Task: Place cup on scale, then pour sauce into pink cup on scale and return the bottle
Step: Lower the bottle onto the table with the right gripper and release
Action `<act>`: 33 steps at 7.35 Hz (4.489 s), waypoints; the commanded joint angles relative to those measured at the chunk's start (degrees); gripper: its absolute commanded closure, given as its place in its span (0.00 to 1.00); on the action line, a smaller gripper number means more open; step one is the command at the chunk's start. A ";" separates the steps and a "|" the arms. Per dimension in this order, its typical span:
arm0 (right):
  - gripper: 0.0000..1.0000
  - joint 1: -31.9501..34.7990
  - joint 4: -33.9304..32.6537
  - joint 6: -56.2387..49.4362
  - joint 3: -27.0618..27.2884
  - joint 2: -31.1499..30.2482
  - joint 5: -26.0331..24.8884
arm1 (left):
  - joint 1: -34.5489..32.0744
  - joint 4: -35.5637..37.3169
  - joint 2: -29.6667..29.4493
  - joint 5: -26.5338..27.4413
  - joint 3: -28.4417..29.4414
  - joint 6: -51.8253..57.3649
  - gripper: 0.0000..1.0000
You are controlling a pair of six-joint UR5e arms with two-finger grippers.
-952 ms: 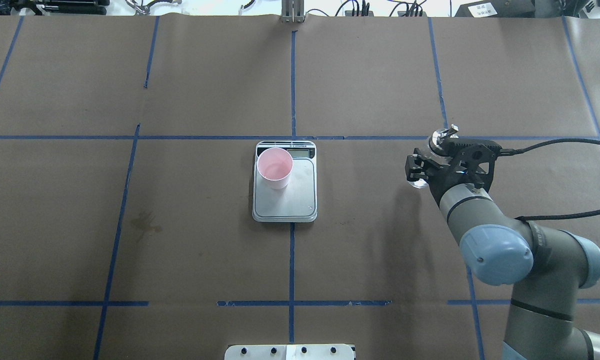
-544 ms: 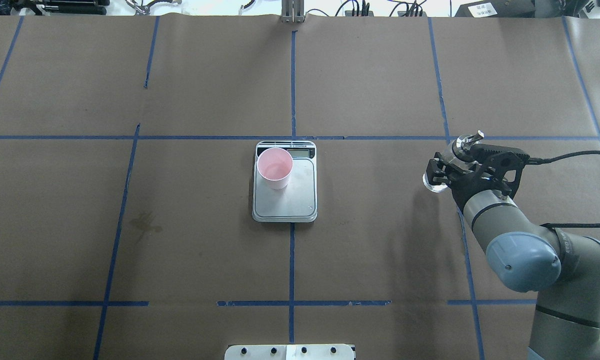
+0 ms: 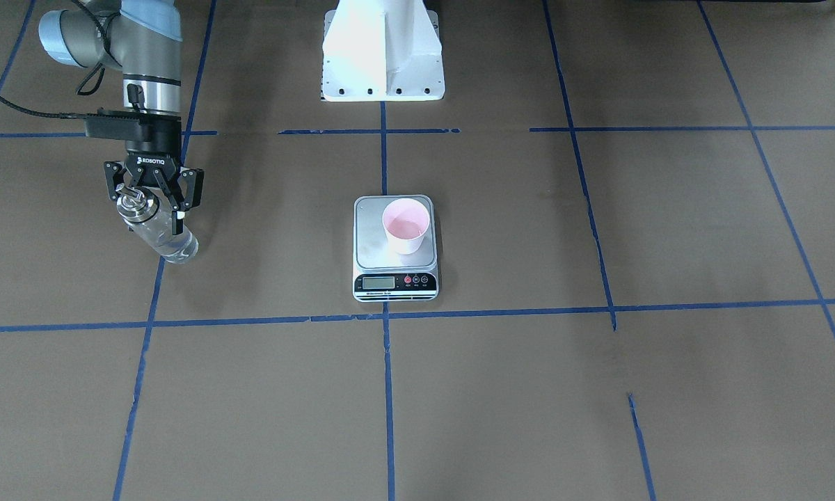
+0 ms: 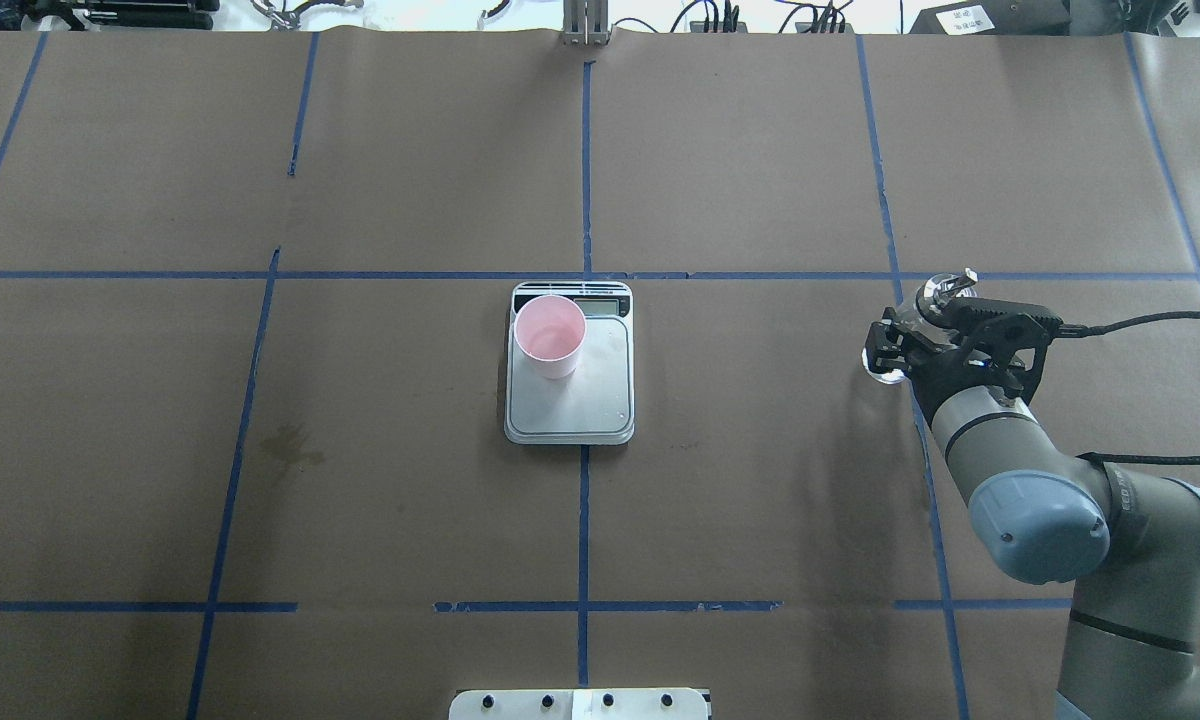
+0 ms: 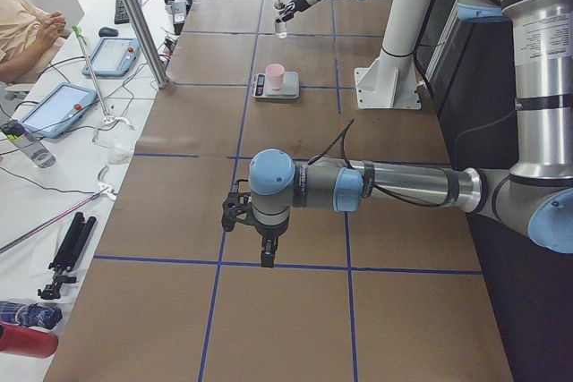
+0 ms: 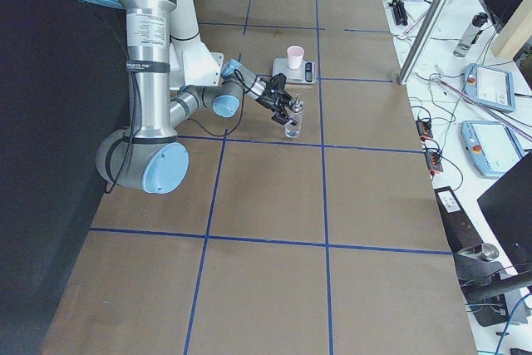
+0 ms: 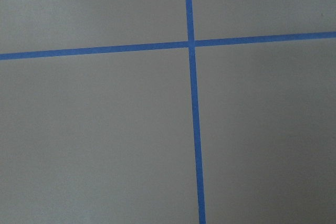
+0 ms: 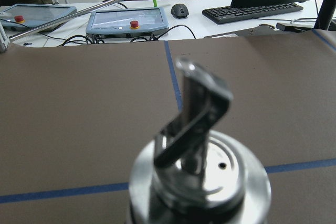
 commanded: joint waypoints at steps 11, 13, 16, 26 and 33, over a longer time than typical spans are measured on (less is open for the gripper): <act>0.23 -0.64 0.01 0.09 -1.87 0.60 -1.43 | 0.01 0.00 -0.09 0.00 -0.10 0.00 0.00; 0.02 -0.64 0.01 0.09 -1.96 0.69 -1.43 | 0.01 0.00 -0.09 0.00 -0.10 0.00 0.00; 0.00 -0.64 0.01 0.00 -1.87 0.77 -1.52 | 0.01 0.09 -0.18 -0.09 -0.10 0.00 0.00; 0.00 -11.52 4.57 0.96 -0.64 -6.69 -16.10 | 0.01 0.09 -0.27 0.00 0.25 0.00 0.00; 0.00 -10.07 7.57 -5.23 -0.37 -17.24 -14.54 | 0.01 0.09 -0.18 -0.09 0.07 0.09 0.00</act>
